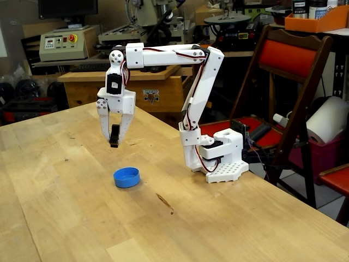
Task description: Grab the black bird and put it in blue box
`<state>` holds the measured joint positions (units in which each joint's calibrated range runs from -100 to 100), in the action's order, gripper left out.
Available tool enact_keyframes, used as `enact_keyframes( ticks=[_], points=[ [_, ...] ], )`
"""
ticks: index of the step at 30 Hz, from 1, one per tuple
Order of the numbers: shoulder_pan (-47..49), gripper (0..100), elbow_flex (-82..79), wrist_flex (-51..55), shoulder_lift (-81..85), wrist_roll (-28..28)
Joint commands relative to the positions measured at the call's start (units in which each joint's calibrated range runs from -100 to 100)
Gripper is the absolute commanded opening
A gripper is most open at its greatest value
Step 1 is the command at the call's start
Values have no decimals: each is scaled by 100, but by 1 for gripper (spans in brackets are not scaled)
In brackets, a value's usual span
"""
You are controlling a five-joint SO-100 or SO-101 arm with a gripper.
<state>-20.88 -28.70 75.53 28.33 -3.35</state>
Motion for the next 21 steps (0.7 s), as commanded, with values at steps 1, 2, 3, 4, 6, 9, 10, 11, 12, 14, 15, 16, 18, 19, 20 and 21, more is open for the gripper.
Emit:
enact_keyframes(
  ticks=[1,2,3,4,6,9,10,11,12,14,15,16,18,19,20,21],
  points=[
    [332,2,-289,-43,321,-20],
    [384,2,-440,-43,321,-20],
    [406,2,-555,-51,321,-29],
    [429,2,-705,-51,321,-63],
    [443,2,-873,-51,321,-176],
    [495,2,-1033,-51,321,-337],
    [503,2,-1033,-51,321,-376],
    [503,2,-1024,-59,312,-405],
    [510,2,-1024,-67,261,-435],
    [510,2,-1024,-177,253,-459],
    [510,2,-1059,-280,253,-459],
    [510,2,-1068,-399,253,-454],
    [510,2,-1103,-668,244,-454],
    [503,2,-1103,-747,244,-454],
    [503,2,-1103,-834,244,-454],
    [495,2,-1103,-921,244,-454]
  ],
)
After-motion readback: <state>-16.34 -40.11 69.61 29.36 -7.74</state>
